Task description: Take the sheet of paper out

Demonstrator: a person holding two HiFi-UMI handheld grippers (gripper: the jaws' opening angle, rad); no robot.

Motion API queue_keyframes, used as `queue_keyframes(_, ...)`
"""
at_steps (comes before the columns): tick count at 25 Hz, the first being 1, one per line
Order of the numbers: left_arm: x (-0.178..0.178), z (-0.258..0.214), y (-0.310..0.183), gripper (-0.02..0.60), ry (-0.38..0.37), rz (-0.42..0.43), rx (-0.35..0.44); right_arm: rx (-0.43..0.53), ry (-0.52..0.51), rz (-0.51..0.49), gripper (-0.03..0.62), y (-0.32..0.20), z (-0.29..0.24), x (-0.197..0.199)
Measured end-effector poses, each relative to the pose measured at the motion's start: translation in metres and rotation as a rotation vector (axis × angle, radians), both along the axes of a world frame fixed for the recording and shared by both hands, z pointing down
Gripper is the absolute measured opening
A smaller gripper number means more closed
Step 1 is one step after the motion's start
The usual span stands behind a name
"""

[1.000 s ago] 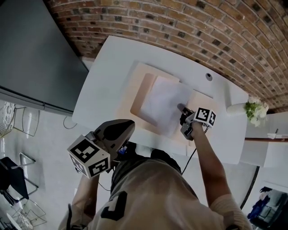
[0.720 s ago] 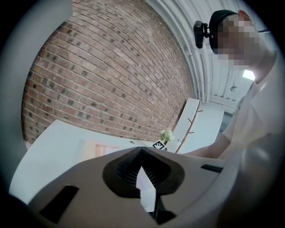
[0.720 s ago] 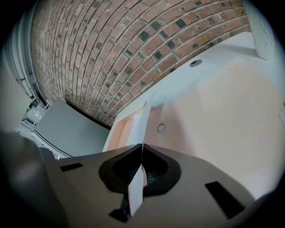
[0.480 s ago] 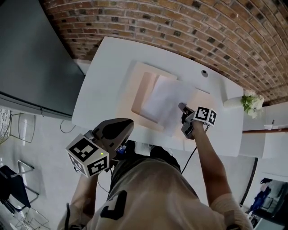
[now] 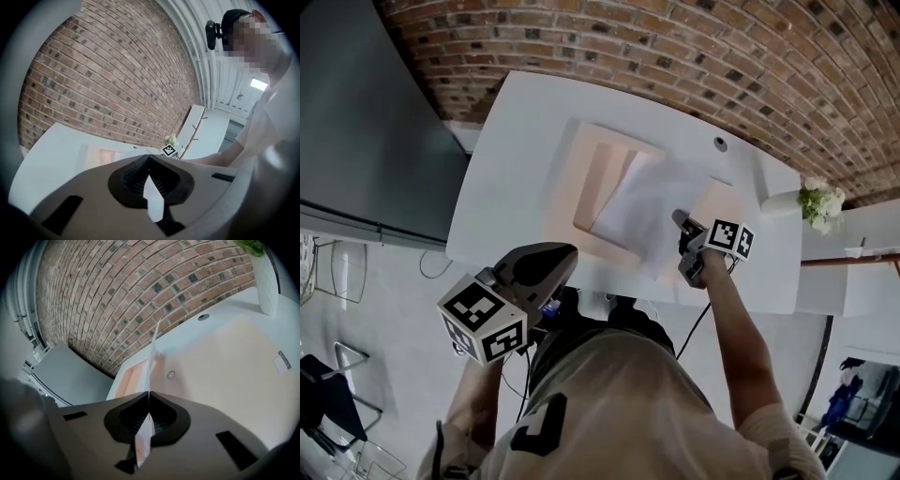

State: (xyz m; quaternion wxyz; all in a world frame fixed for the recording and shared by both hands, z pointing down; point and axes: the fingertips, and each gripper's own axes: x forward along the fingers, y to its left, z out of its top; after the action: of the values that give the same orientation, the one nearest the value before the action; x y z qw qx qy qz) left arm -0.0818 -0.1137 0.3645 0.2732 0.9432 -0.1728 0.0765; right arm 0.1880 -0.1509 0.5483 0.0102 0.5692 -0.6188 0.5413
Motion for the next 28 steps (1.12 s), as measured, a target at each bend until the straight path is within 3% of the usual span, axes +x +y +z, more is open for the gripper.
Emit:
queue_keyframes(14,0.042,-0.005,0.018,0.014,-0.074,-0.012,0.014,0.000,-0.058,0.019,0.025,0.015,0.014,0.040)
queue_keyframes(28,0.110,-0.004,0.048,0.014,-0.124,-0.053,0.009,0.019,-0.040,-0.157,0.025,0.025,0.013,0.070)
